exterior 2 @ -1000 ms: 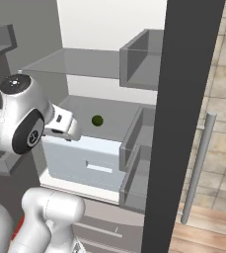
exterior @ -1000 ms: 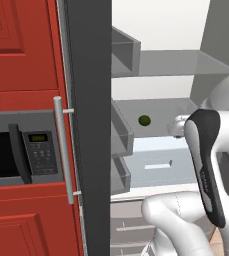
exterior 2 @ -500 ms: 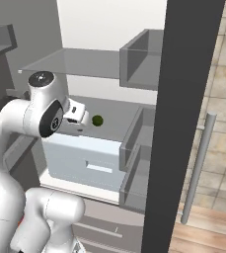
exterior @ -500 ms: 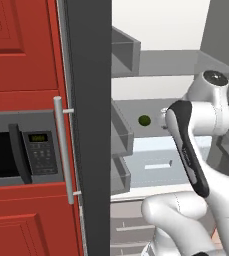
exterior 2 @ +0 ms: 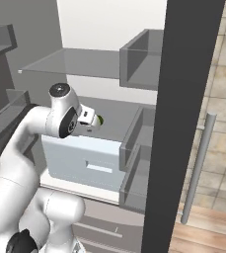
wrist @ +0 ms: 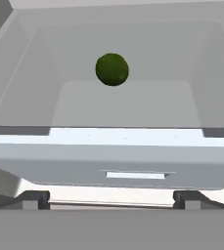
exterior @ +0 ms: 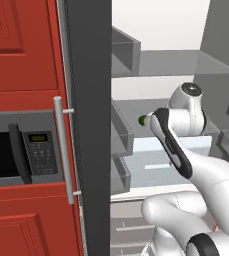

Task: Grab the lime and lemon wedge from the fridge, place them in the blender, close the lid, and turn on the blender to create a marinade.

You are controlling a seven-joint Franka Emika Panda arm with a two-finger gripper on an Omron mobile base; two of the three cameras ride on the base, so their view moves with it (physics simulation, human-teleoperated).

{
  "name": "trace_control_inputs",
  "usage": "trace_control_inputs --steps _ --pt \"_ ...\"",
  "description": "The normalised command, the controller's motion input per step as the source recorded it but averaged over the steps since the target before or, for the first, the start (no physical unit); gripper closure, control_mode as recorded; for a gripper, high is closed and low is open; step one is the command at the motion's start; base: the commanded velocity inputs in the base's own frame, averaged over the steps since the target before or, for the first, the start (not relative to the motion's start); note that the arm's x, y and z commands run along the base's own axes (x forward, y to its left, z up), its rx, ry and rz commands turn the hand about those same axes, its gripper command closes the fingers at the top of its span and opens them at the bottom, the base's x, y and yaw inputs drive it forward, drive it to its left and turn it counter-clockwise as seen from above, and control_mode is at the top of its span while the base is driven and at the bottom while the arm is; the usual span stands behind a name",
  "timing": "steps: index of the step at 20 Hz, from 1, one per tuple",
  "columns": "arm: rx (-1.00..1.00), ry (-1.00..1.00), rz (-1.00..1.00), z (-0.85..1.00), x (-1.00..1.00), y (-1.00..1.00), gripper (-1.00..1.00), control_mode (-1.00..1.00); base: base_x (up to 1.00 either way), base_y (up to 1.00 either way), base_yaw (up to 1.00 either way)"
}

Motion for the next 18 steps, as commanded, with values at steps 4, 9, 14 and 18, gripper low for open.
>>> trace_control_inputs --steps 4,9,14,18 --pt "0.00 0.01 0.00 -0.10 0.79 0.00 -1.00 -1.00 0.00 0.00 0.00" --pt "0.00 0.09 0.00 0.00 0.44 0.00 -1.00 -1.00 0.00 0.00 0.00" --pt "0.00 0.10 0.00 -0.04 0.02 0.00 -1.00 -1.00 0.00 0.00 0.00" --pt "0.00 0.05 0.00 -0.27 0.07 0.00 -1.00 -1.00 0.00 0.00 0.00"
